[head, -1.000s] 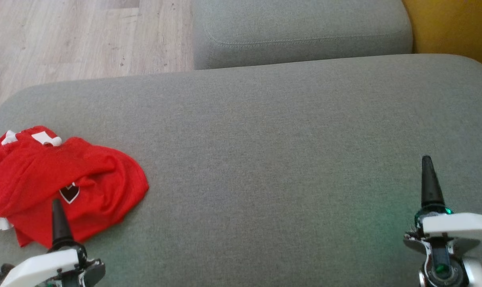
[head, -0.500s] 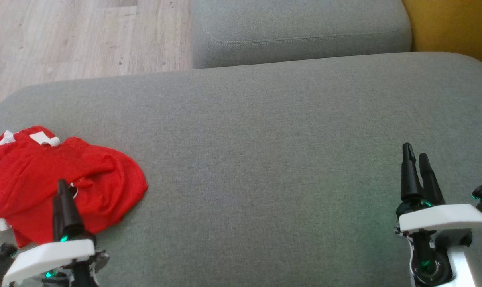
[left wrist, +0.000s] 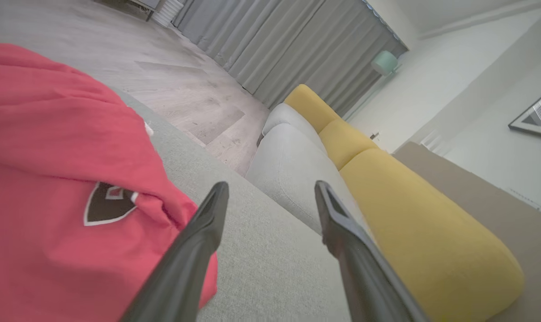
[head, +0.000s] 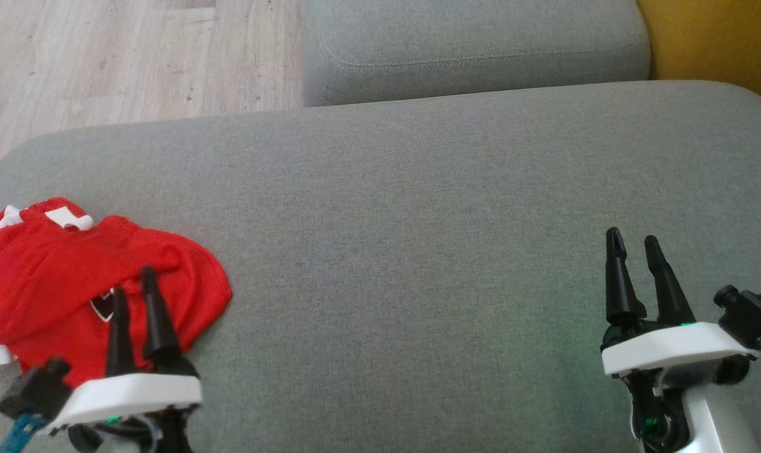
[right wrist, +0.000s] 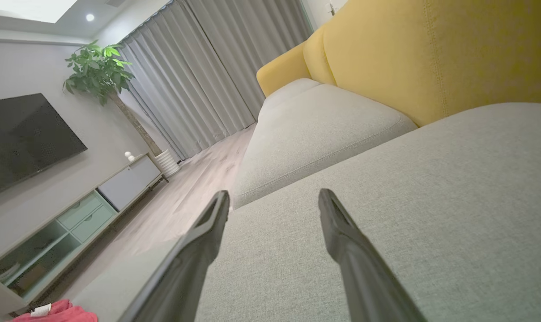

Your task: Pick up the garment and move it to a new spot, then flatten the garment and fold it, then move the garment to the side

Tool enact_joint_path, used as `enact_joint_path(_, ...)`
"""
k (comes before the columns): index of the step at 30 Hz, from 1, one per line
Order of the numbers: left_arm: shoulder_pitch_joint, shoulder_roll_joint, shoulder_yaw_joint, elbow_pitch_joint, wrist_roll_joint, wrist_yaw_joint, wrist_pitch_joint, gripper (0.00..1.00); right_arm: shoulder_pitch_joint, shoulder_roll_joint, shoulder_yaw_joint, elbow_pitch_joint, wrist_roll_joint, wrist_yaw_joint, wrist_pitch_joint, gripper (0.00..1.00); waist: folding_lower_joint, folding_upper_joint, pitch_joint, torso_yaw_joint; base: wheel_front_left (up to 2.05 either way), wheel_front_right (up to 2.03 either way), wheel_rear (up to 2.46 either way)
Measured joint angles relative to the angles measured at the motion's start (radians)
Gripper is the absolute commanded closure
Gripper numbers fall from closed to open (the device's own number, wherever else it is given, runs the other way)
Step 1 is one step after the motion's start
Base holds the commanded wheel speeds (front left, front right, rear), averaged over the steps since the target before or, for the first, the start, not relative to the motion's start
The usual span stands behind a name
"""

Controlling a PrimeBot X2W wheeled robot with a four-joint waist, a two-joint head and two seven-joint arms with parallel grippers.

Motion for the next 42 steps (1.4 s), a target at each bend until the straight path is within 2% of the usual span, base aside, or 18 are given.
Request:
enact_joint_path(11,0.0,0.004,-0.072,-0.013,0.224,0.02,-0.034,0.0,0.0,0.0,0.004,-0.012,-0.142,0.0,-0.035,0.0,0.0,0.0,0.0,-0.002,0.0,0.0,0.0)
enact_joint_path(21,0.002,0.042,-0.146,-0.013,0.368,0.082,-0.059,0.0,0.001,0.0,0.004,-0.031,-0.234,0.0,-0.06,0.0,0.0,0.0,-0.001,0.001,0.0,0.0,0.0)
enact_joint_path(28,0.002,0.086,-0.227,-0.006,0.475,0.137,-0.077,0.0,0.001,0.0,0.015,-0.034,-0.349,0.0,-0.079,0.0,0.0,0.0,-0.003,0.005,0.0,0.0,0.0)
enact_joint_path(37,0.001,0.122,-0.314,-0.003,0.559,0.204,-0.104,0.0,0.001,-0.001,0.044,-0.03,-0.442,0.0,-0.106,0.0,0.0,0.0,-0.004,0.004,0.0,0.0,0.0)
enact_joint_path(40,0.001,0.117,-0.314,-0.015,0.552,0.201,-0.115,0.0,0.001,-0.001,0.045,-0.027,-0.444,0.0,-0.115,0.0,0.0,0.0,-0.005,0.004,0.0,0.0,0.0)
enact_joint_path(42,0.002,0.11,-0.307,-0.018,0.545,0.182,-0.121,0.0,0.003,-0.001,0.046,-0.027,-0.428,0.0,-0.122,0.0,0.0,0.0,-0.006,0.005,0.0,0.0,0.0)
